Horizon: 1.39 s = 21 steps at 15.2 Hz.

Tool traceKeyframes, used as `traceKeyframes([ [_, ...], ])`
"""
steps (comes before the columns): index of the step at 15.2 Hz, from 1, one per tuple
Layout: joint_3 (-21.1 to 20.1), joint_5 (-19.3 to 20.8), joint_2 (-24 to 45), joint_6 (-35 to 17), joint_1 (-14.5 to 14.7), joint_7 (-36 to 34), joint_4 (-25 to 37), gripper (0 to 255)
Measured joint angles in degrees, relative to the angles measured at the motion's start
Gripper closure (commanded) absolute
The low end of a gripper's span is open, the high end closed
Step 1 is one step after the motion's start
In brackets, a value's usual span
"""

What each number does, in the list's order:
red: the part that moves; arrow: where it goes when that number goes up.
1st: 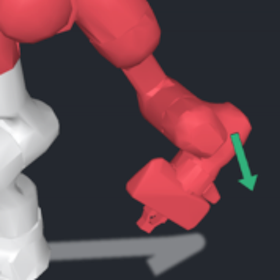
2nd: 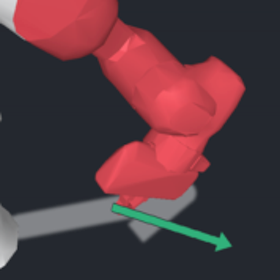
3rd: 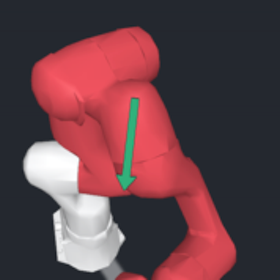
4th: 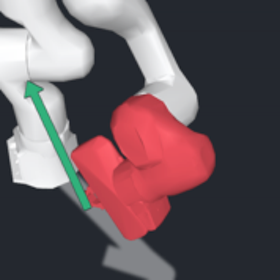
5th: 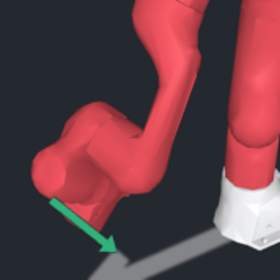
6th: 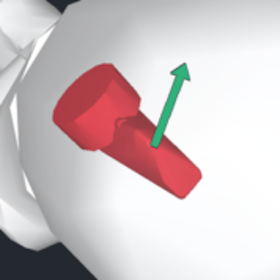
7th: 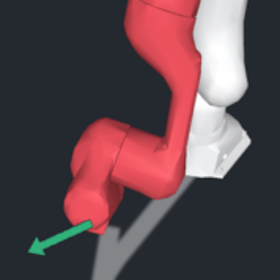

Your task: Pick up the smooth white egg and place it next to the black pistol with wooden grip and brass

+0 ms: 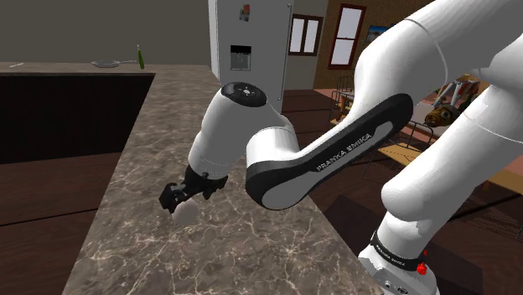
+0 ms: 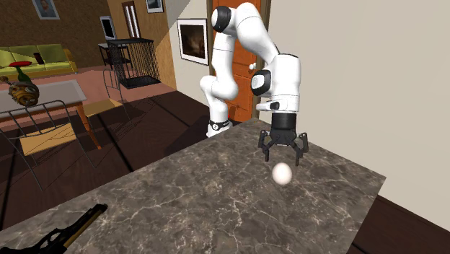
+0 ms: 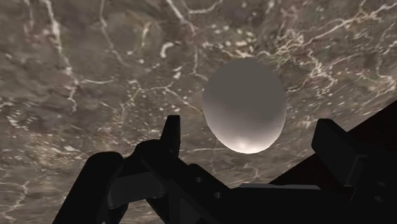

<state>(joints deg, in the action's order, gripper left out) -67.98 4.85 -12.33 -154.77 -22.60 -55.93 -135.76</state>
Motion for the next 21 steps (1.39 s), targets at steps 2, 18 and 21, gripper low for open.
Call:
traceKeyframes([
  [2, -4.86, 4.42, 2.34, -1.02, -5.13, -3.36, 0.66, 0],
  [18, -20.75, 13.62, 6.52, -2.63, -21.79, -10.03, 1.55, 255],
  [21, -20.80, 13.62, 6.51, -2.63, -21.85, -10.04, 1.55, 255],
])
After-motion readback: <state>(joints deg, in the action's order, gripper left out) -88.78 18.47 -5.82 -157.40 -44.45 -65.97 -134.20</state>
